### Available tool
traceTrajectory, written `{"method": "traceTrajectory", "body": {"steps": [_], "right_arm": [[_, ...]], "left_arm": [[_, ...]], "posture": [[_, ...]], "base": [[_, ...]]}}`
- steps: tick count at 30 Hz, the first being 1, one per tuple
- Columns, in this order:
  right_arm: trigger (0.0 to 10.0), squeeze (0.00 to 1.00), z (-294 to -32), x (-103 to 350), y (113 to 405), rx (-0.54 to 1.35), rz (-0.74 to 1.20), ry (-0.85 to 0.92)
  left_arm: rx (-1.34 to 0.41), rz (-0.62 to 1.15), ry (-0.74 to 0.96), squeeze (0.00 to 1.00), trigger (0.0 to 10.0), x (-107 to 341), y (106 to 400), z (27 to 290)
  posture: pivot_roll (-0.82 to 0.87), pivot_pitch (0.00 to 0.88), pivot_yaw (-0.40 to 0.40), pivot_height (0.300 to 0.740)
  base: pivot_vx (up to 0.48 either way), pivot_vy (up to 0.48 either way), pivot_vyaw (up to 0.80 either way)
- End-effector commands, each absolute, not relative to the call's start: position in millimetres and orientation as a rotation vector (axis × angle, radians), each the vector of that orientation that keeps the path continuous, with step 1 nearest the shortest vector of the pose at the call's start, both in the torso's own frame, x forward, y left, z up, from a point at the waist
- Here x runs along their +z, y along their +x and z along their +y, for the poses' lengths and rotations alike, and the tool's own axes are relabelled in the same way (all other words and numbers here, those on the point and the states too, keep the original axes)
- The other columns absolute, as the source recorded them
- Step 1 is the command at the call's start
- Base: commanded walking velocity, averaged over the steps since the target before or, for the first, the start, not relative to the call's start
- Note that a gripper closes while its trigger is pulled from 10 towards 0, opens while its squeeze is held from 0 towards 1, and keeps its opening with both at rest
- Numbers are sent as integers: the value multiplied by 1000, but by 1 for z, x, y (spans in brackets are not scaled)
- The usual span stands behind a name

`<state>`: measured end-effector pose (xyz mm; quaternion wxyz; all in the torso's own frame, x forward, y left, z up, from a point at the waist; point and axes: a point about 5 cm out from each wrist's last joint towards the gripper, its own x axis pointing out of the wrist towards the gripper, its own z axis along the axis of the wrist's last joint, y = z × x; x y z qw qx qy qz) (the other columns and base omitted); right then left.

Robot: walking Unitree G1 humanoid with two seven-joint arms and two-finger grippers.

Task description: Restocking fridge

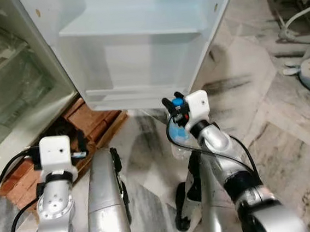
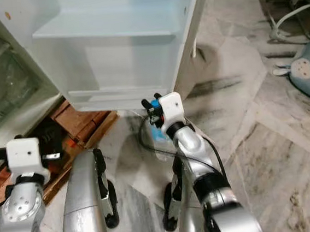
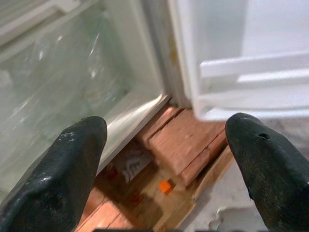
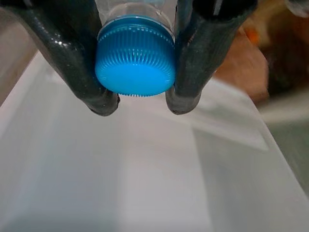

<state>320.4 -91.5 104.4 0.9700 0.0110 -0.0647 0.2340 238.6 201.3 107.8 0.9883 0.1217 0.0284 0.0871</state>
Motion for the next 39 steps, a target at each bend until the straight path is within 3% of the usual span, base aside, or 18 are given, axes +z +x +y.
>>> {"method": "traceTrajectory", "body": {"steps": [1, 14, 24, 31, 39], "right_arm": [[10000, 0, -88, 122, 320, 480, -209, 37], [10000, 0, -114, 123, 301, 363, -174, 61], [10000, 0, -125, 116, 300, 307, -121, 61], [10000, 0, -121, 116, 302, 296, -101, 72], [10000, 0, -119, 112, 303, 298, -79, 72]], "left_arm": [[169, 73, 233, 0, 10000, 101, 239, 198], [141, 69, 215, 0, 10000, 89, 251, 190], [124, 80, 194, 0, 10000, 84, 257, 186], [92, 84, 175, 0, 10000, 82, 262, 181], [84, 80, 182, 0, 10000, 82, 268, 182]], "posture": [[185, 115, -48, 552], [150, 9, -38, 626], [150, 0, -31, 676], [145, 0, -18, 736], [138, 0, -8, 740]], "base": [[0, 0, 0], [0, 0, 0], [0, 0, 0], [0, 0, 0], [0, 0, 0]]}}
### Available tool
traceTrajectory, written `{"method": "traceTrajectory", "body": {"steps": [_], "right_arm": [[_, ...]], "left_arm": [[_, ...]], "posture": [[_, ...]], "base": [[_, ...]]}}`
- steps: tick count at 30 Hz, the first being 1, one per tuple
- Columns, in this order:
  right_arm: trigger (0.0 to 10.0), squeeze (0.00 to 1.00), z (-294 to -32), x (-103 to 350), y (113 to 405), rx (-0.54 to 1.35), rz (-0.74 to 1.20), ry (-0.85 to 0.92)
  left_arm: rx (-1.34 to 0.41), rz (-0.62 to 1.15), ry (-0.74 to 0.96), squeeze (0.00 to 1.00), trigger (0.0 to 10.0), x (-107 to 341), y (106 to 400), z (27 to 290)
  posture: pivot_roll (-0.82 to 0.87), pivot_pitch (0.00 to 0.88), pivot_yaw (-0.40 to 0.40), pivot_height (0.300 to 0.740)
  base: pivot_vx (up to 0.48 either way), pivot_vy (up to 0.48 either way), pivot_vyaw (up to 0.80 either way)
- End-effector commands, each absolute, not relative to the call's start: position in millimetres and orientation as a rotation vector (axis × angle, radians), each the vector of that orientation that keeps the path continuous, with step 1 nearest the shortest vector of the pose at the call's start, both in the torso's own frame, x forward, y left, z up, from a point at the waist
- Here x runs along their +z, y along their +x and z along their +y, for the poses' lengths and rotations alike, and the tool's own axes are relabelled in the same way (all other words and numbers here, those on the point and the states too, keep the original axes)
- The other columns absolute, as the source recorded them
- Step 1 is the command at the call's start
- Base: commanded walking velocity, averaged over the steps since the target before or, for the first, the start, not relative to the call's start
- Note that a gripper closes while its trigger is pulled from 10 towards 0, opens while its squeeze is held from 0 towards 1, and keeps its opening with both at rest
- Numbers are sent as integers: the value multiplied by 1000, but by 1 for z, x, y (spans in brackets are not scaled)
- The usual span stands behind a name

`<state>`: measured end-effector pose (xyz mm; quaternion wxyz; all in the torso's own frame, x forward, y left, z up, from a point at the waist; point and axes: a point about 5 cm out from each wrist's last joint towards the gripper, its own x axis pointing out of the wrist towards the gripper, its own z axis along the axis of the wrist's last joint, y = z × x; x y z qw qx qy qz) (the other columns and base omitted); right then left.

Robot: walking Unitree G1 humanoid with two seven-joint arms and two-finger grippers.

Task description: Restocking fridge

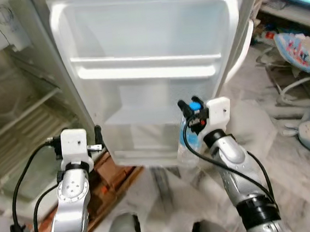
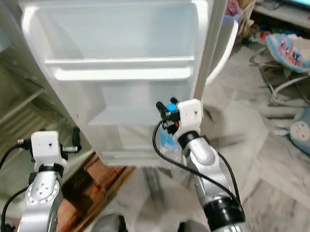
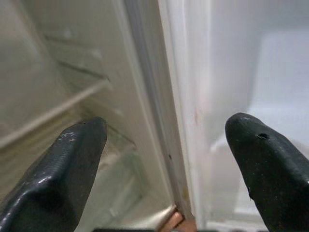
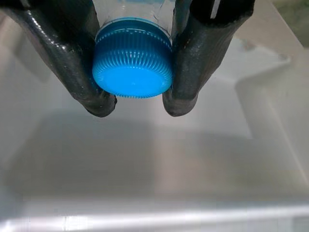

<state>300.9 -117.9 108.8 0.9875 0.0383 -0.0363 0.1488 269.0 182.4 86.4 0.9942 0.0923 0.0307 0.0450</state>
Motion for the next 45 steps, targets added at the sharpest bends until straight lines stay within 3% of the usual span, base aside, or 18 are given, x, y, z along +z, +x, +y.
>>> {"method": "traceTrajectory", "body": {"steps": [1, 21, 39, 45], "right_arm": [[10000, 0, -119, 112, 303, 298, -78, 71], [10000, 0, -114, 111, 307, 306, -39, 99], [10000, 0, -106, 119, 309, 384, -87, 49], [10000, 0, -103, 119, 309, 397, -89, 39]], "left_arm": [[85, 79, 183, 0, 10000, 82, 269, 182], [-21, 42, 220, 0, 10000, 87, 275, 162], [-29, 37, 232, 0, 10000, 86, 276, 159], [-25, 35, 209, 0, 10000, 86, 277, 158]], "posture": [[138, 0, -8, 740], [141, 0, -16, 740], [130, 0, -18, 740], [129, 0, -19, 740]], "base": [[0, 0, 0], [0, 0, 0], [0, -140, 771], [0, 0, 288]]}}
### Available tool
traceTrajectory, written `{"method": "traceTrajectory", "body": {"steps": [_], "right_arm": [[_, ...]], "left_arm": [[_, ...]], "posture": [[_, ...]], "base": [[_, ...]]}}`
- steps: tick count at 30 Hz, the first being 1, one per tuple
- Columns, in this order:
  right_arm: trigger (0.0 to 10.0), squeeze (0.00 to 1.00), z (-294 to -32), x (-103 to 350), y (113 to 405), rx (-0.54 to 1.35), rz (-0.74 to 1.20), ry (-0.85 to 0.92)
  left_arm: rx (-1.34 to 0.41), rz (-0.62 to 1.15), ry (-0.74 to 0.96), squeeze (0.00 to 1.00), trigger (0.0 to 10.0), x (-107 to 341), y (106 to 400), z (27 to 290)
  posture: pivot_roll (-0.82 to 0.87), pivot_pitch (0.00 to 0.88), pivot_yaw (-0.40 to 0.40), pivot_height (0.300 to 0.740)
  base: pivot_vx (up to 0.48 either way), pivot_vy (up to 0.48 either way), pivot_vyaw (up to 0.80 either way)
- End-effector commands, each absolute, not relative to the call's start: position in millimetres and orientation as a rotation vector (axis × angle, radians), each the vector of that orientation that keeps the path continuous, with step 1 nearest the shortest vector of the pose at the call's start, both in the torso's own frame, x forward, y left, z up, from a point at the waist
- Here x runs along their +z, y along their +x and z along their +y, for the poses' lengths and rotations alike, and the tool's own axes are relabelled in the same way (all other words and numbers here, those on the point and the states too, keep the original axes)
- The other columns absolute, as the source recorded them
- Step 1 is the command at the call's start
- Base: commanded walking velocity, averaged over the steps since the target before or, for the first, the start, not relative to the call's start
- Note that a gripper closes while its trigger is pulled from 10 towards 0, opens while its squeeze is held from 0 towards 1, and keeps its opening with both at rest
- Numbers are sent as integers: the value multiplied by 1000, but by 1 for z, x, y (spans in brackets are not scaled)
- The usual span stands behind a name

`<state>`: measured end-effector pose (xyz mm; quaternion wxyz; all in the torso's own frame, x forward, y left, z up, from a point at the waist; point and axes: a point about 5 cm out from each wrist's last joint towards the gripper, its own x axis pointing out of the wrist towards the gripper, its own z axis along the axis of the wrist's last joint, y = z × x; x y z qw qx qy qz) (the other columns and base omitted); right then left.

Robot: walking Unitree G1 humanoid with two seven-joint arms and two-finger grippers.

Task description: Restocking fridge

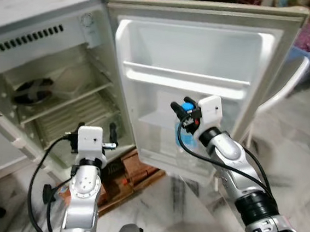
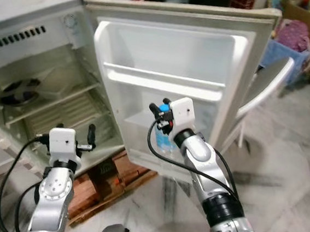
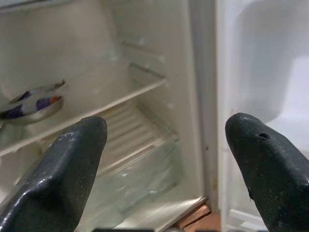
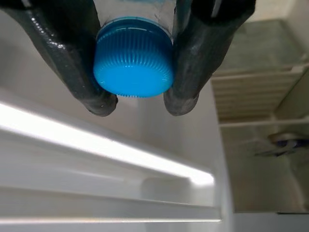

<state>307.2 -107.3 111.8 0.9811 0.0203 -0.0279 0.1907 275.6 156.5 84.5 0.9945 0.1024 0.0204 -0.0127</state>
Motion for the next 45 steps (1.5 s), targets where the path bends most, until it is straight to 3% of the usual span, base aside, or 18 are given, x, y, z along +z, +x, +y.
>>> {"method": "traceTrajectory", "body": {"steps": [1, 16, 34, 45], "right_arm": [[10000, 0, -103, 119, 309, 398, -89, 39], [10000, 0, -108, 117, 312, 356, -78, 50], [10000, 0, -109, 114, 313, 340, -65, 45], [10000, 0, -115, 115, 317, 276, -68, 41]], "left_arm": [[-22, 37, 199, 0, 10000, 86, 277, 158], [-28, 52, 169, 0, 10000, 84, 276, 156], [-60, 50, 166, 0, 10000, 82, 274, 153], [-75, 48, 175, 0, 10000, 83, 274, 152]], "posture": [[129, 0, -19, 740], [125, 0, -22, 740], [128, 0, -21, 740], [128, 0, -17, 740]], "base": [[0, 0, 0], [0, 0, 0], [0, 470, -331], [0, 121, -40]]}}
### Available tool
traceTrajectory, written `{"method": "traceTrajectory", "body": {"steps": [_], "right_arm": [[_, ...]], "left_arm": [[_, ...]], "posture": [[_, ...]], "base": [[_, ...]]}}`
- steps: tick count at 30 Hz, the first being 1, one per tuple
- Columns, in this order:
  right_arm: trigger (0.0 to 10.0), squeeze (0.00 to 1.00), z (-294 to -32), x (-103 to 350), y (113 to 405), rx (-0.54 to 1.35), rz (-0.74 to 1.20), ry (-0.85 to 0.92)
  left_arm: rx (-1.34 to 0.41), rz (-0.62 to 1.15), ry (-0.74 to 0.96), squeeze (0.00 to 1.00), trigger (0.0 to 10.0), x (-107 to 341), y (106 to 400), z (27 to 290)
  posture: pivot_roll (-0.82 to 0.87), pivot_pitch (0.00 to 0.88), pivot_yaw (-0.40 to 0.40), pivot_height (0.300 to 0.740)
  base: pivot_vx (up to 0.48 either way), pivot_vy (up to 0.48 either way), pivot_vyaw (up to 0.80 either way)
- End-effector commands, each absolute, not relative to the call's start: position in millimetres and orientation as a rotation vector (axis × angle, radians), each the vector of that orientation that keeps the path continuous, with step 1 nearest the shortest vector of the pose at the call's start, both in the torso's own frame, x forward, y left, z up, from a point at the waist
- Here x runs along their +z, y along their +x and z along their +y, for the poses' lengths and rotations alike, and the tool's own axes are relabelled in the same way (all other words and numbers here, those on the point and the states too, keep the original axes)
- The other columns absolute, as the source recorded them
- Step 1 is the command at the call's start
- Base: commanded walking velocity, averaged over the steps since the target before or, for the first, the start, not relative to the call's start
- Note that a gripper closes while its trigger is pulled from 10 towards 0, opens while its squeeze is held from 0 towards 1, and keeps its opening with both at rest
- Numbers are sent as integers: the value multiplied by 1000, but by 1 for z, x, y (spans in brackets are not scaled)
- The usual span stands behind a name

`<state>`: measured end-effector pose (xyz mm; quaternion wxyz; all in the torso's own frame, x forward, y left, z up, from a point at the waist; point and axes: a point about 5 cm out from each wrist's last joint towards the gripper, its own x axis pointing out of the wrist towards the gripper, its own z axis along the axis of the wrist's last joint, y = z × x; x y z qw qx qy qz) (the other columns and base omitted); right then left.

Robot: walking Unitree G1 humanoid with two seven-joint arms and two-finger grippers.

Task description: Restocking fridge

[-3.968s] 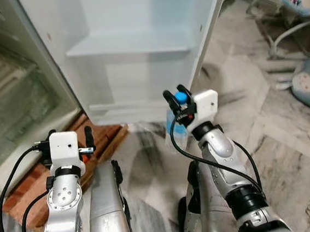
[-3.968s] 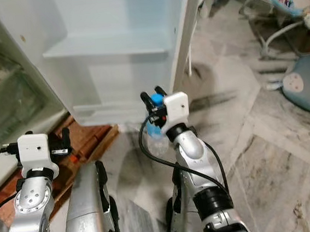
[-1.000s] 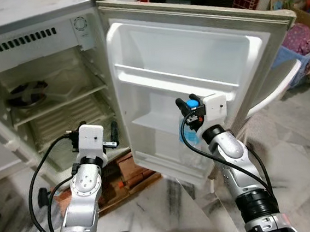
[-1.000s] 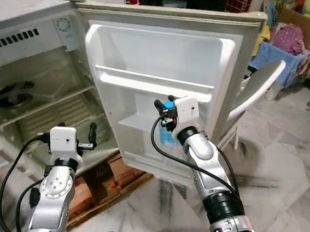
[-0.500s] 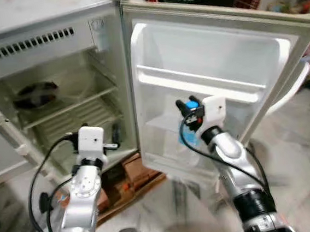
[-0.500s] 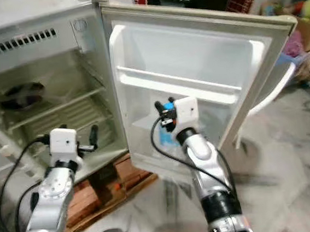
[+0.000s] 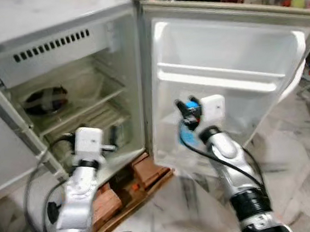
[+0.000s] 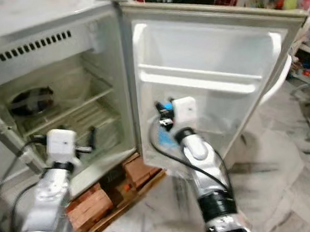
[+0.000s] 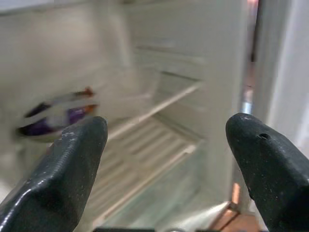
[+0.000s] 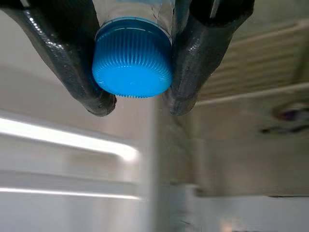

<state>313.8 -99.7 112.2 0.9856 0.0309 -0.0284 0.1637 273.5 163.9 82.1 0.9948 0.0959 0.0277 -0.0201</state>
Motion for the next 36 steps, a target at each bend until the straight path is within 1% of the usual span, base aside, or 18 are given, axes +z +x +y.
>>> {"method": "traceTrajectory", "body": {"steps": [1, 10, 15, 21, 25, 31, 36], "right_arm": [[10000, 0, -116, 115, 317, 272, -66, 39], [10000, 0, -116, 114, 317, 265, -66, 33], [10000, 0, -116, 114, 318, 260, -68, 32], [10000, 0, -116, 114, 318, 256, -68, 30], [10000, 0, -116, 113, 317, 252, -60, 31], [10000, 0, -117, 112, 316, 251, -60, 26], [10000, 0, -122, 109, 311, 238, -47, 16]], "left_arm": [[-77, 48, 178, 0, 10000, 83, 274, 152], [-96, 41, 176, 0, 10000, 83, 272, 150], [-96, 36, 188, 0, 10000, 84, 272, 150], [-101, 28, 187, 0, 10000, 85, 272, 149], [-96, 10, 182, 0, 10000, 86, 271, 148], [-105, -15, 169, 0, 10000, 86, 270, 148], [-107, -6, 173, 0, 10000, 85, 267, 149]], "posture": [[129, 0, -16, 740], [129, 0, -16, 740], [128, 0, -16, 740], [126, 0, -15, 740], [124, 0, -13, 740], [122, 0, -16, 740], [121, 0, -16, 740]], "base": [[0, 0, -800], [0, 434, -800], [0, 0, -539], [0, 0, 0], [0, 0, -691], [41, 374, -800], [0, 0, -441]]}}
